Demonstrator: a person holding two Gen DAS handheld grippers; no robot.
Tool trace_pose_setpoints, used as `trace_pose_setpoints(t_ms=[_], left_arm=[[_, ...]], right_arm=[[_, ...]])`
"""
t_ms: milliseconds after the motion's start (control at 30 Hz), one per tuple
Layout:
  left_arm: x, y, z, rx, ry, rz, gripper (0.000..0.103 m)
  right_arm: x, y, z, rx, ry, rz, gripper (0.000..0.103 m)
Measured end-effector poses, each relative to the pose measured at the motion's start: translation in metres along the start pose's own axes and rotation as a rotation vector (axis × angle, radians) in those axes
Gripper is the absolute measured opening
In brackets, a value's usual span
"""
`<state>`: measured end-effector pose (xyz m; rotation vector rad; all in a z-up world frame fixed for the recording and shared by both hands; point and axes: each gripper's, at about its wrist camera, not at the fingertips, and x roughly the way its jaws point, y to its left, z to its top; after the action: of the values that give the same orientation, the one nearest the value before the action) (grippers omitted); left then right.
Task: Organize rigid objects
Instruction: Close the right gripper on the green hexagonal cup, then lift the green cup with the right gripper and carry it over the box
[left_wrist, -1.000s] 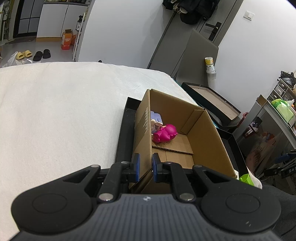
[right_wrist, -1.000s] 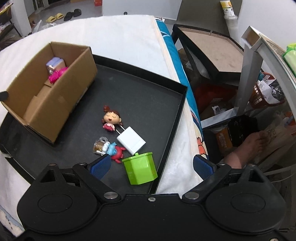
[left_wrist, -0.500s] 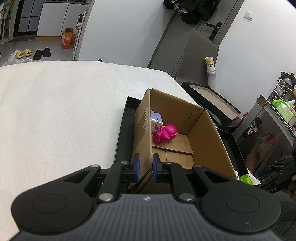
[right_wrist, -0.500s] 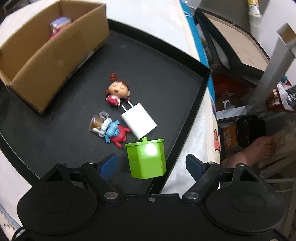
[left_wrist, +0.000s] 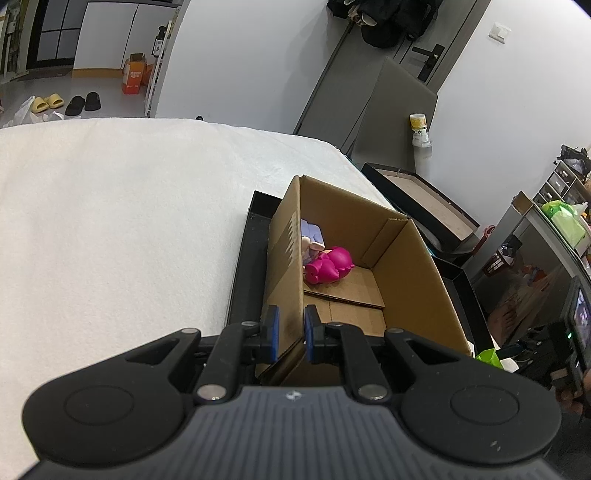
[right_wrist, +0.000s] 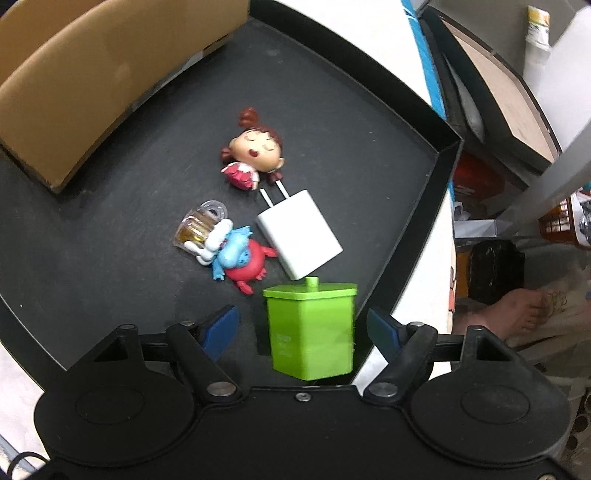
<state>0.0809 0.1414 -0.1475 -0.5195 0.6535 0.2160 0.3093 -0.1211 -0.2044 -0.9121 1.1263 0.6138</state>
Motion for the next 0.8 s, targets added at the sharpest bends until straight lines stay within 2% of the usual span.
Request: trace_pose_setpoints(t_ms=[67, 133, 167, 200, 233, 333, 800], left_arm=[[0.0, 0.001, 0.0, -0.006, 0.001, -0.003, 0.013], [0.0, 0.002, 0.0, -0.004, 0.0, -0.004, 0.013], [0.0, 0.002, 0.0, -0.002, 0.0, -0.003, 0.013], [0.0, 0.002, 0.0, 0.002, -0.003, -0.002, 0.013], [0.0, 0.002, 0.0, 0.003, -0.004, -0.002, 0.013], [0.0, 0.003, 0.001, -0.004, -0.003, -0.006, 0.013], [-0.001, 0.007, -0.001, -0.022, -0.011, -0.011, 0.012]], right_arm=[[0.001, 0.006, 0.0, -0.024, 0.004, -0.027, 0.075], [0.001, 0.011, 0.0, -0.025, 0.004, -0.066, 0.068], [0.002, 0.013, 0.0, -0.013, 0.013, -0.081, 0.051], [0.004, 0.014, -0.001, -0.007, 0.03, -0.093, 0.048], [0.005, 0.015, -0.002, -0.004, 0.042, -0.105, 0.047], [-0.003, 0.015, -0.002, 0.013, 0.032, -0.069, 0.047], [-0.041, 0.01, -0.007, 0.036, -0.011, -0.083, 0.047]])
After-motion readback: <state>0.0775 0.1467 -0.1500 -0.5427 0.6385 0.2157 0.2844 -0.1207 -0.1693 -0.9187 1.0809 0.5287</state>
